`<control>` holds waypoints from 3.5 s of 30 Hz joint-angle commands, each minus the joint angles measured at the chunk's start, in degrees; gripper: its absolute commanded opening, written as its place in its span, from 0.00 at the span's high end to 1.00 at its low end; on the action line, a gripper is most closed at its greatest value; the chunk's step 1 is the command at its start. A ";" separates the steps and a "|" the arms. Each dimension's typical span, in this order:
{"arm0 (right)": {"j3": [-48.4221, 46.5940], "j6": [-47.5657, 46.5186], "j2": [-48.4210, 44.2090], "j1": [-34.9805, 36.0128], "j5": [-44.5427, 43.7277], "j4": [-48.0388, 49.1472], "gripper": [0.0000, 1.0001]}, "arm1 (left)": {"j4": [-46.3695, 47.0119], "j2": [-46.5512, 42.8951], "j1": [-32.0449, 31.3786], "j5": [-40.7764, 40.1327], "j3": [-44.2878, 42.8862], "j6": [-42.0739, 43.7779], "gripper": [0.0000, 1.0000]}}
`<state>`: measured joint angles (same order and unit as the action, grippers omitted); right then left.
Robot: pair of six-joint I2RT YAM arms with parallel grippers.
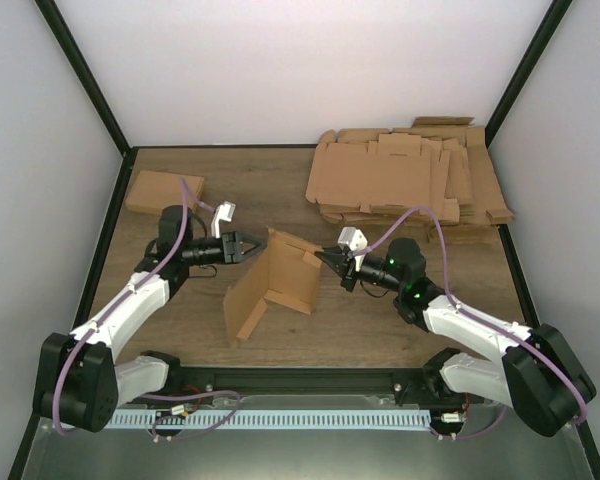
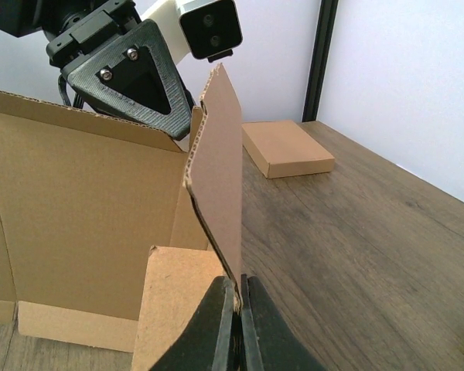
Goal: Fold the paper box
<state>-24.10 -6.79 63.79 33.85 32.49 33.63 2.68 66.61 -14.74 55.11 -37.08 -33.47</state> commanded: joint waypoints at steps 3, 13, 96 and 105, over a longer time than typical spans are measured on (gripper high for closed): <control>0.57 -0.75 0.68 0.60 0.30 -3.08 0.98 | 0.55 -1.31 -0.62 -3.42 -2.43 0.71 0.56; 0.53 -1.02 0.63 0.65 0.20 -3.10 0.98 | 4.96 -1.56 2.50 -4.82 -2.61 -5.08 0.53; -42.84 21.31 4.09 -4.12 -6.73 -51.01 0.43 | -12.96 0.90 -5.27 -6.11 -5.57 13.64 0.81; -42.98 18.87 11.34 -3.56 5.45 -55.24 0.56 | -13.34 0.28 -5.99 -6.73 -6.06 13.22 0.81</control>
<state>-64.77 12.84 72.86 29.74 31.66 -17.69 -10.00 68.12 -20.29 48.51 -43.00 -20.95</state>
